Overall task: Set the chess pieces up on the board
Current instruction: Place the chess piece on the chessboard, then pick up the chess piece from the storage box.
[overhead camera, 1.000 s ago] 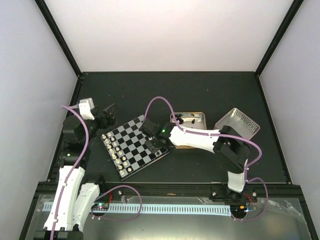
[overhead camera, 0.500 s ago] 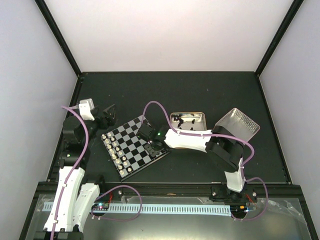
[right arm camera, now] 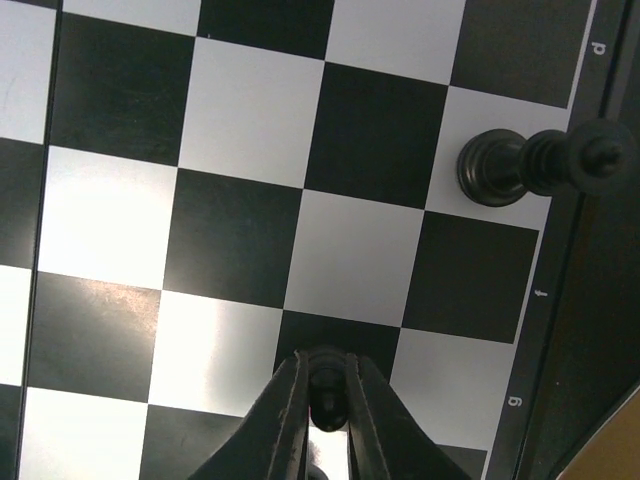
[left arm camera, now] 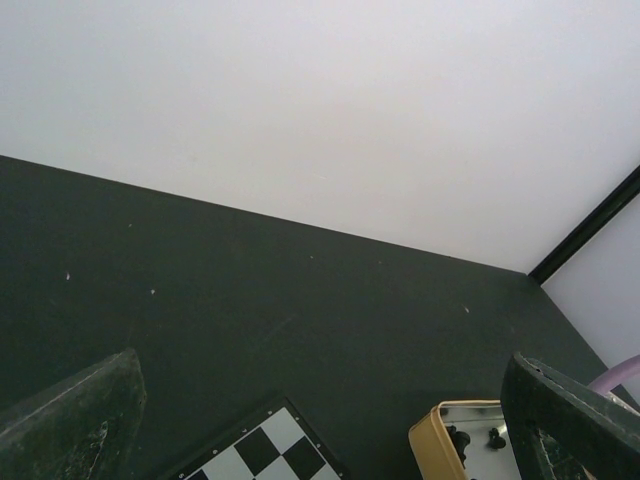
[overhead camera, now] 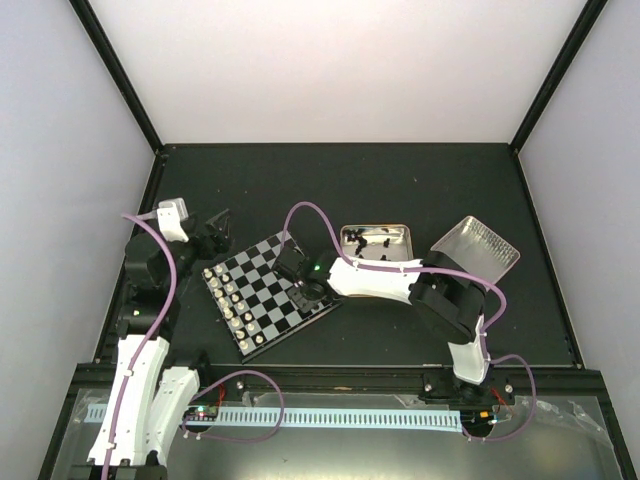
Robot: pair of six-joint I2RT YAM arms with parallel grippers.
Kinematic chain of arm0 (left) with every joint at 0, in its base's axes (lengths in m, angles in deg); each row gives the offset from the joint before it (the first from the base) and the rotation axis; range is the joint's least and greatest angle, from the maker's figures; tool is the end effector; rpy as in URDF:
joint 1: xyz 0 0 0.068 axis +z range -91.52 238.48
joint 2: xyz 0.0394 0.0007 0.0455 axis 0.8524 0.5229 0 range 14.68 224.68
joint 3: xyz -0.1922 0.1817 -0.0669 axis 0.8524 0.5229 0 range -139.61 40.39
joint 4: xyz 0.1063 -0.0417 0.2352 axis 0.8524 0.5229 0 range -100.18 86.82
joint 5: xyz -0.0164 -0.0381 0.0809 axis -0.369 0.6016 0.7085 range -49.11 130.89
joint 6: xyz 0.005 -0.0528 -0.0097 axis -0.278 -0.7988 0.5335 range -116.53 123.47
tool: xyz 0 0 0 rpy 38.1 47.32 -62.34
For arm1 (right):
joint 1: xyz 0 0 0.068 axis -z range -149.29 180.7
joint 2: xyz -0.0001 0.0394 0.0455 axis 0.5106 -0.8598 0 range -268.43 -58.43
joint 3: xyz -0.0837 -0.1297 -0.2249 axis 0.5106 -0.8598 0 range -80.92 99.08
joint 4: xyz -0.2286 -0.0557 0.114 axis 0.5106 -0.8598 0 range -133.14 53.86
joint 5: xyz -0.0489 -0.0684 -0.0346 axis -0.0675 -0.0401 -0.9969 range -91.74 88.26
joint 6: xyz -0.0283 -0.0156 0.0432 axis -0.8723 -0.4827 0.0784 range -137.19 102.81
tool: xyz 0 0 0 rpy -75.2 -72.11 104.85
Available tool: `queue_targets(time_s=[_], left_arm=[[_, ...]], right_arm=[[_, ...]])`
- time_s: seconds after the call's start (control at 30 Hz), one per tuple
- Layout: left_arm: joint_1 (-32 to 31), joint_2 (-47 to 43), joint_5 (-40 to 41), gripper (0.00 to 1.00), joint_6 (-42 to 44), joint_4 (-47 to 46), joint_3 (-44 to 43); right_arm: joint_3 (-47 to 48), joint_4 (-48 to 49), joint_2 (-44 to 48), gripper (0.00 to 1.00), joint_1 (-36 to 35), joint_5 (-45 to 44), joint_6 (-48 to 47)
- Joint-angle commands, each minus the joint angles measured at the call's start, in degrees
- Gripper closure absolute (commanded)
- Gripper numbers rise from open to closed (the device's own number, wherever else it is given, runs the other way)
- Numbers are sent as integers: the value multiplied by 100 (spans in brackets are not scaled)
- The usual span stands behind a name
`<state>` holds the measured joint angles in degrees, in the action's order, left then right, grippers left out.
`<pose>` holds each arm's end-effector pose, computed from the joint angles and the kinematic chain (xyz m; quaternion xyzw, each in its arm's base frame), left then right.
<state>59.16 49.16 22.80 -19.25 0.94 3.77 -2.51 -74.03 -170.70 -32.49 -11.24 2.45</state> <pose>0.1516 -0.0093 0.3152 -0.0523 0.7560 -0.2399 0.6068 0.1816 0.3465 0.1675 -0.3528 0.9186 0.0433 0.1727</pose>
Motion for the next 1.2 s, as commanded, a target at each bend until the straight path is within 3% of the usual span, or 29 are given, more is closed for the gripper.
queue_targets(time_s=[0.0, 0.23, 0.43, 0.67, 0.9, 1.17], left_arm=[[28, -46, -13, 1, 88, -3, -108], [35, -41, -44, 1, 118, 10, -154], [29, -72, -50, 1, 166, 115, -239], [31, -110, -84, 1, 211, 138, -242], [29, -52, -244, 1, 331, 128, -248], [30, 16, -323, 1, 451, 56, -232]], right_arm=[[136, -81, -2, 86, 10, -25, 58], [304, -160, 462, 73, 39, -180, 253], [-45, 182, 1233, 72, 379, -473, 650], [-726, 428, 1910, 72, 1496, -670, 1005], [-1291, 547, 1940, 72, 2659, -500, 1054], [-1607, 754, 1612, 60, 3244, -230, 1044]])
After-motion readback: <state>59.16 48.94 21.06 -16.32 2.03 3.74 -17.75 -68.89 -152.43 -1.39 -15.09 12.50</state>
